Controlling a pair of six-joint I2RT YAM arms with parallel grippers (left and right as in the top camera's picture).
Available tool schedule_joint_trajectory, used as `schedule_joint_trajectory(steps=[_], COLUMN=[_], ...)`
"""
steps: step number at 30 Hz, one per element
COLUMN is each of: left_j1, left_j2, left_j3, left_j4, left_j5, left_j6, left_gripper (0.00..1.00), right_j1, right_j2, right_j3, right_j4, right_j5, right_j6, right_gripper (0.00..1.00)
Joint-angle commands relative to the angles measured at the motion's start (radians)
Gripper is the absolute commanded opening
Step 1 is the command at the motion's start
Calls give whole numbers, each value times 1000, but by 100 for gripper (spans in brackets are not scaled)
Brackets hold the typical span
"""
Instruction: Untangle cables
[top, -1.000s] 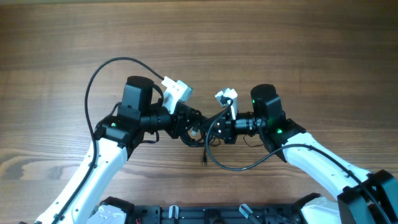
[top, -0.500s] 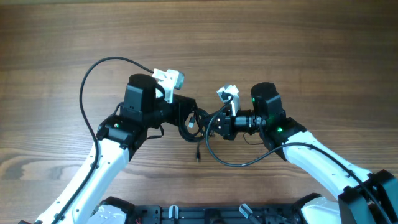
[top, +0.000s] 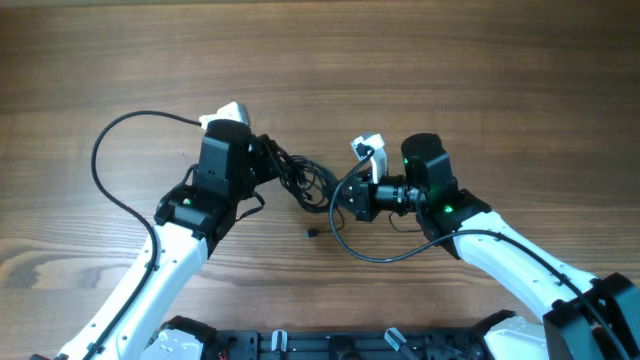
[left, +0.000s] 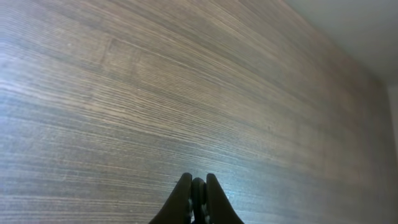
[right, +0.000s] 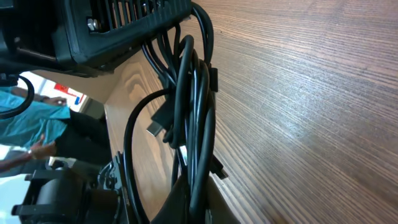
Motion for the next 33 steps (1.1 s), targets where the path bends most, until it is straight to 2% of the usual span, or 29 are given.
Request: schedule_joint_trajectory(steps=[1, 2, 3, 4, 5, 6, 8, 9, 12, 14, 16, 17, 21, 22, 23, 24, 25, 27, 28, 30, 33], left_j1=[63, 63, 63, 63, 65, 70, 72, 72, 72, 71, 71, 71, 71, 71, 71, 71, 71, 72, 72, 72, 72], left_j2=[2, 2, 2, 2, 0, -2, -6, -5, -5, -5, -3, -3, 6, 13, 23, 38, 45, 58, 58, 57, 58], left_j3=[14, 14, 14, 14, 14, 14, 14, 14, 14, 14, 14, 14, 14, 14, 14, 14, 14, 14, 14, 14, 14], left_j4=[-6, -7, -11, -15, -3, 14, 64, 65, 26, -18, -52, -67, -180, -189, -194, -190, -181, -121, -55, 26, 77], left_j5=[-8, 169, 254, 302, 295, 291, 295, 306, 325, 342, 419, 456, 549, 561, 560, 541, 516, 386, 200, 1, -64], left_j6=[50, 188, 296, 410, 464, 464, 475, 520, 667, 745, 790, 807, 820, 820, 820, 820, 819, 692, 495, 231, -35], left_gripper=[13, 20, 28, 30, 28, 30, 63, 72, 75, 66, 57, 56, 61, 56, 39, 14, 4, 4, 4, 4, 4], right_j1=[-1, -1, -1, -1, -1, -1, -1, -1, -1, -1, -1, -1, -1, -1, -1, -1, -1, -1, -1, -1, -1], right_j2=[-9, -9, -9, -9, -9, -9, -9, -9, -9, -9, -9, -9, -9, -9, -9, -9, -9, -9, -9, -9, -9], right_j3=[-22, -22, -22, -22, -22, -22, -22, -22, -22, -22, -22, -22, -22, -22, -22, -22, -22, -22, -22, -22, -22], right_j4=[-11, 0, 6, 9, 8, 6, 7, 7, 2, 2, 2, 2, 2, 2, 2, 2, 2, -2, -21, -44, -46], right_j5=[-21, -21, -21, -21, -21, -27, -53, -72, -114, -120, -120, -120, -120, -120, -120, -121, -133, -173, -172, -171, -168], right_j6=[7, 7, 8, 6, 7, 6, -21, -56, -208, -256, -276, -281, -281, -282, -281, -280, -280, -278, -278, -253, -173], right_gripper=[4, 4, 4, 4, 4, 4, 4, 4, 4, 4, 4, 4, 4, 4, 4, 4, 4, 4, 4, 4, 4])
